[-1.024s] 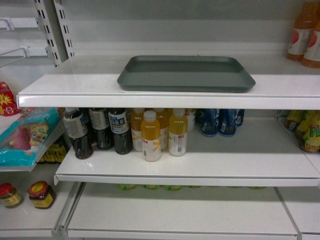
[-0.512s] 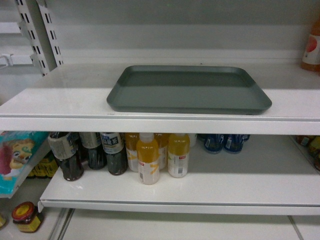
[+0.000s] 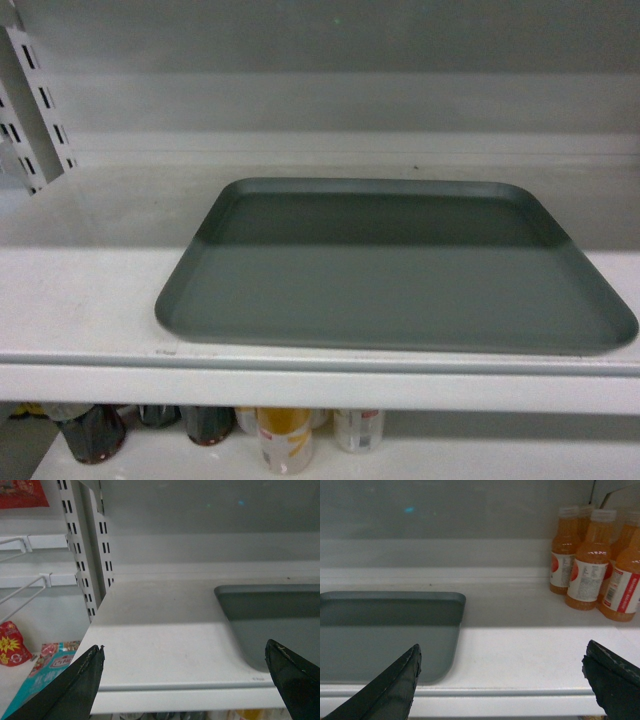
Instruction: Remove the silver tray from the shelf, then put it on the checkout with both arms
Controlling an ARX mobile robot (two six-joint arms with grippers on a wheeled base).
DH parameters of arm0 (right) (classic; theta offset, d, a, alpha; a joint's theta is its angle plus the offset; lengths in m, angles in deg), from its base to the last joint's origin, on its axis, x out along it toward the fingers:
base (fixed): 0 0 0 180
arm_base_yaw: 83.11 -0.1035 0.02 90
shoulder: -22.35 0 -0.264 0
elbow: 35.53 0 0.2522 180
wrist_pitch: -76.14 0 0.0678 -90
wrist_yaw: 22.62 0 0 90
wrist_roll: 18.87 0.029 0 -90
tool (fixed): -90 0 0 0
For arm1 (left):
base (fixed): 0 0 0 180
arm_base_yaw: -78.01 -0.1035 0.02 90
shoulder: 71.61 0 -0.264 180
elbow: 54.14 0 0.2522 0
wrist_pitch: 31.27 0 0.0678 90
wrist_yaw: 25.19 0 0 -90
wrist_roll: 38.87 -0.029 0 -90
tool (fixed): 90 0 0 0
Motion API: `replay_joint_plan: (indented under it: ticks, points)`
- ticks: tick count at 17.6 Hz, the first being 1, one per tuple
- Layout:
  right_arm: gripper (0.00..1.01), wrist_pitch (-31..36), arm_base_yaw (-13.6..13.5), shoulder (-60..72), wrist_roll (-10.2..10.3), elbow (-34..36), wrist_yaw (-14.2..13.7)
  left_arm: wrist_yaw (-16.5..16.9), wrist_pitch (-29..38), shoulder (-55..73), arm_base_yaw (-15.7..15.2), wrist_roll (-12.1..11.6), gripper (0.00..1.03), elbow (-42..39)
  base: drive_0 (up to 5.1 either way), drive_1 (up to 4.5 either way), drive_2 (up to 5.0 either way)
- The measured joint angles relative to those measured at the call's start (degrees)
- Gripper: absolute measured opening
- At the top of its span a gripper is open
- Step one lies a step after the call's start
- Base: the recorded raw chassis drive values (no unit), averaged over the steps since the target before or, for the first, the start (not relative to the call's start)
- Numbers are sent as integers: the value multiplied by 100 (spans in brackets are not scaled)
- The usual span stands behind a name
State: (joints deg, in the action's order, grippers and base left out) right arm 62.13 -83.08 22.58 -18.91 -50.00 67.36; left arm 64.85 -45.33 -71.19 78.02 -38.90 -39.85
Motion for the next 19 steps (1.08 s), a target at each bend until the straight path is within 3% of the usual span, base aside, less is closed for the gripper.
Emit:
replay_joint_plan:
  ticks: [3,19]
  points:
    - [98,-15,-2,2,0,0,0,-7,-13,0,0,0,98,0,1,380,-378]
    - [98,4,0,0,0,0,0,-4,9,0,0,0,98,0,0,0,0]
